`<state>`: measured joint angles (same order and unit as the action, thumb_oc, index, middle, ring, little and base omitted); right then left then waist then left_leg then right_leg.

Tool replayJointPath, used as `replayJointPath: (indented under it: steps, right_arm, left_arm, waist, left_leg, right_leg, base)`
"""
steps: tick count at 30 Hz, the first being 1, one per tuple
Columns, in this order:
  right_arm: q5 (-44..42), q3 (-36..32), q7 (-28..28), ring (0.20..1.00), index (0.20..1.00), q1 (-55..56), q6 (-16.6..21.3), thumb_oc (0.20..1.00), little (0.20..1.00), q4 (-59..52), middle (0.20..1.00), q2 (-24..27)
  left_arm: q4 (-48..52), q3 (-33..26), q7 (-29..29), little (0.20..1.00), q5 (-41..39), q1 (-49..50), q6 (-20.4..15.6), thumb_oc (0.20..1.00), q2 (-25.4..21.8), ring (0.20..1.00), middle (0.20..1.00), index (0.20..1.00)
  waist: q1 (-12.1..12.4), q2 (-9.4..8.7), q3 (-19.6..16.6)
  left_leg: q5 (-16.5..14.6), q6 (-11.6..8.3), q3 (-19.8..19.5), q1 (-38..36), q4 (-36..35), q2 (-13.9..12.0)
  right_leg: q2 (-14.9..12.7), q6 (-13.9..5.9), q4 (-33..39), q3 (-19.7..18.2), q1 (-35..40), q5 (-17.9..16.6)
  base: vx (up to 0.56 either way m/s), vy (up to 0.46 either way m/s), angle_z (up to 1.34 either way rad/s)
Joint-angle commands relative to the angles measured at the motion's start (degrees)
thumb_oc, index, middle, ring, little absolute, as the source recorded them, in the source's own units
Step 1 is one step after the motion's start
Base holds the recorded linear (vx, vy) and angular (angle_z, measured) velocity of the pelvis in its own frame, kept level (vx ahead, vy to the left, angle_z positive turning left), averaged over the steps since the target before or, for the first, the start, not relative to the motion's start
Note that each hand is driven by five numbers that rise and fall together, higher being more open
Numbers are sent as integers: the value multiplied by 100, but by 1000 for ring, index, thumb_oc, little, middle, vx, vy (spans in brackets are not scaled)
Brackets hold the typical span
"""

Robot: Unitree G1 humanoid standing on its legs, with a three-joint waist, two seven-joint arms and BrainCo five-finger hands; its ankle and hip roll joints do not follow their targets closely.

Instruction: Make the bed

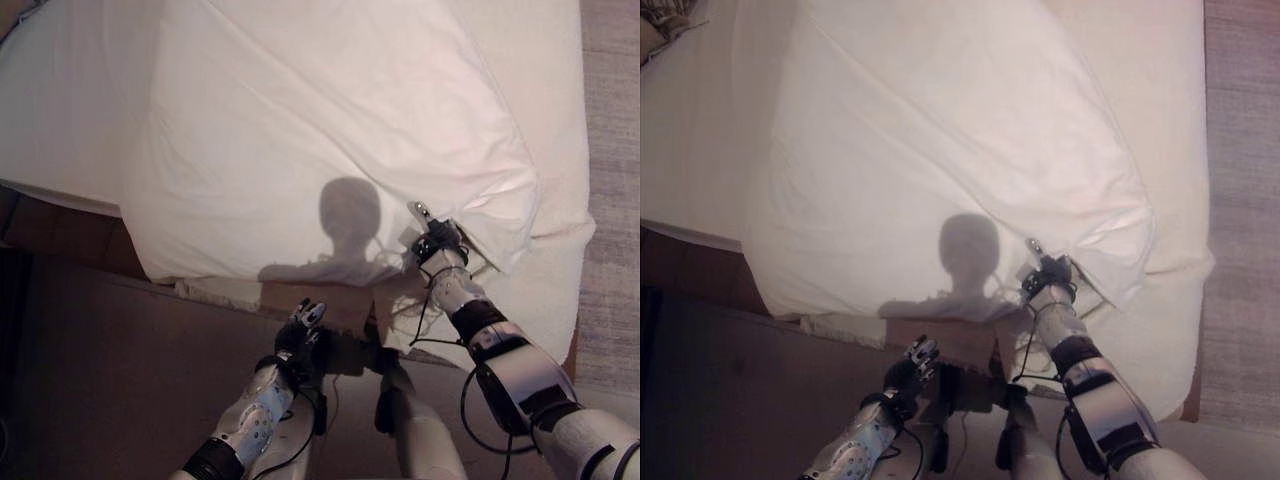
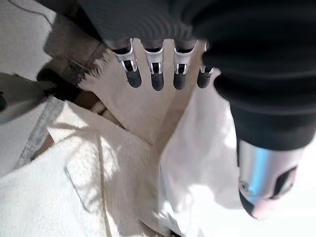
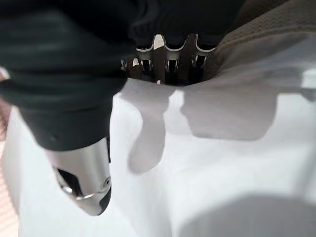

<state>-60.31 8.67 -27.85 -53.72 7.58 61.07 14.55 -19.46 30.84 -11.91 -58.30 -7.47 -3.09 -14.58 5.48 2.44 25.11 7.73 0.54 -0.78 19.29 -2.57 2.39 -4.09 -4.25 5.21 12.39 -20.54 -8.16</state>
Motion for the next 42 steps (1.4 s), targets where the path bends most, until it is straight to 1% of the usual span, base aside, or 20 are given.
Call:
replayJointPath:
  steps: [1,2,3,4,7,9,14,15,18,20,21,22,23,28,34,37,39,40,41,42]
  right_arm:
    - [-204,-214,-423,1000,1000,-732,423,1000,1000,-100,1000,135]
    - [-214,-280,-645,1000,1000,-800,549,1000,1000,-89,1000,46]
    - [-213,-280,-647,1000,1000,-799,549,1000,1000,-90,1000,45]
    - [3,-345,-1137,1000,1000,-868,706,1000,1000,-140,1000,-194]
    - [229,-289,-1385,1000,1000,-947,619,1000,1000,7,1000,-347]
    - [358,-267,-1405,1000,1000,-1050,419,1000,1000,362,1000,-391]
    - [796,-44,-1251,1000,1000,-1232,-133,1000,1000,1245,1000,-220]
    - [1007,84,-1109,1000,1000,-1250,-332,1000,1000,1400,1000,-158]
    - [1423,321,-848,1000,1000,-1279,-611,1000,1000,1615,1000,-39]
    - [1796,530,-502,1000,1000,-1299,-871,1000,1000,1763,1000,182]
    - [1893,595,-383,573,573,-1320,-913,573,573,1798,573,275]
    - [1953,644,-292,460,460,-1324,-952,460,460,1792,460,370]
    - [2056,698,-204,200,200,-1350,-993,200,200,1838,200,487]
    - [1728,569,-144,200,200,-1443,-751,200,200,1613,200,724]
    - [793,369,-141,200,200,-1616,-25,200,200,760,200,771]
    - [271,275,-215,200,200,-1683,432,200,200,137,200,648]
    - [134,242,-258,200,200,-1647,632,200,200,-315,200,530]
    - [138,241,-268,200,200,-1636,633,200,200,-329,200,524]
    - [91,232,-350,200,200,-1542,839,200,200,-807,200,422]
    - [102,231,-369,200,200,-1523,839,200,200,-832,200,412]
  left_arm:
    - [225,386,-5,1000,-110,-89,-120,1000,-6,1000,1000,1000]
    - [202,417,-91,1000,-125,-160,-138,1000,37,1000,1000,1000]
    - [202,416,-91,1000,-125,-160,-138,1000,36,1000,1000,1000]
    - [221,443,-285,1000,-167,-261,-185,1000,104,1000,1000,1000]
    - [277,481,-399,1000,-185,-348,-286,1000,142,1000,1000,1000]
    - [377,546,-411,1000,-170,-369,-350,1000,126,1000,1000,1000]
    - [491,622,-397,1000,-117,-514,-454,1000,93,1000,1000,1000]
    - [525,623,-381,1000,-100,-538,-475,1000,87,1000,1000,1000]
    - [603,628,-335,1000,-53,-562,-546,1000,56,1000,1000,1000]
    - [649,599,-256,1000,-5,-587,-550,1000,35,1000,1000,1000]
    - [689,598,-222,1000,14,-592,-552,1000,25,1000,1000,1000]
    - [725,587,-203,1000,25,-590,-574,1000,8,1000,1000,1000]
    - [731,587,-172,1000,53,-590,-570,1000,-12,1000,1000,1000]
    - [730,512,-129,1000,45,-571,-539,1000,17,1000,1000,1000]
    - [563,418,-160,1000,-96,-578,-523,1000,117,1000,1000,1000]
    - [502,372,-204,1000,-215,-583,-514,1000,90,1000,1000,1000]
    - [520,359,-202,1000,-278,-569,-510,1000,72,1000,1000,1000]
    - [521,358,-202,1000,-279,-565,-510,1000,69,1000,1000,1000]
    - [544,337,-202,1000,-346,-564,-501,1000,58,1000,1000,1000]
    - [546,337,-202,1000,-347,-557,-500,1000,54,1000,1000,1000]
  waist:
    - [182,45,65]
    - [175,49,58]
    - [174,49,57]
    - [155,44,49]
    - [144,29,26]
    - [142,40,30]
    - [165,60,75]
    - [172,65,88]
    - [184,79,131]
    - [202,93,192]
    - [213,111,225]
    - [228,127,262]
    - [238,147,296]
    - [266,226,390]
    - [272,268,379]
    - [233,192,305]
    - [201,133,251]
    - [203,129,251]
    - [153,50,200]
    - [157,45,198]
  left_leg:
    - [-264,-98,69,-163,-212,357]
    - [-272,-106,51,-147,-225,367]
    - [-272,-106,50,-146,-225,367]
    - [-280,-90,23,-117,-231,365]
    - [-302,-79,22,-91,-230,364]
    - [-306,-83,24,-71,-231,367]
    - [-277,-108,11,-22,-233,363]
    - [-270,-113,-2,-7,-236,365]
    - [-240,-127,-42,34,-240,371]
    - [-203,-128,-75,99,-234,371]
    - [-186,-130,-91,126,-230,373]
    - [-164,-135,-112,159,-229,377]
    - [-134,-146,-148,198,-233,379]
    - [-47,-191,-335,337,-243,410]
    - [-36,-204,-449,329,-240,424]
    - [-67,-204,-408,280,-233,402]
    - [-87,-196,-375,243,-227,397]
    - [-88,-196,-371,240,-227,396]
    - [-112,-186,-329,194,-220,397]
    - [-113,-185,-323,188,-221,396]
  right_leg:
    - [-162,-252,-972,-2,30,440]
    - [-156,-255,-963,11,19,440]
    - [-156,-255,-963,12,18,440]
    - [-153,-255,-963,12,-15,423]
    - [-146,-251,-941,-17,-42,411]
    - [-143,-254,-901,-27,-54,398]
    - [-134,-240,-858,-44,-85,376]
    - [-137,-242,-850,-29,-87,369]
    - [-145,-235,-853,-8,-101,363]
    - [-157,-227,-899,14,-166,372]
    - [-167,-224,-926,33,-191,379]
    - [-171,-217,-949,48,-218,392]
    - [-176,-210,-982,74,-253,411]
    - [-223,-188,-1123,243,-367,502]
    - [-281,-179,-1222,318,-389,577]
    - [-269,-191,-1210,287,-372,558]
    - [-258,-197,-1186,247,-349,533]
    - [-257,-197,-1184,244,-346,532]
    - [-243,-201,-1139,189,-300,493]
    - [-241,-201,-1133,183,-295,490]
  base:
    - [33,-11,18]
    - [19,-4,17]
    - [26,4,14]
    - [18,9,6]
    - [8,5,1]
    - [0,0,0]
    - [0,0,0]
    - [0,0,0]
    - [-7,-4,1]
    - [-30,-20,8]
    - [-30,-30,12]
    - [-31,-44,17]
    - [-32,-44,16]
    - [-19,-35,17]
    - [-7,-7,13]
    - [-10,5,0]
    - [-16,6,0]
    - [-31,24,-1]
    - [0,0,0]
    - [-24,30,-4]
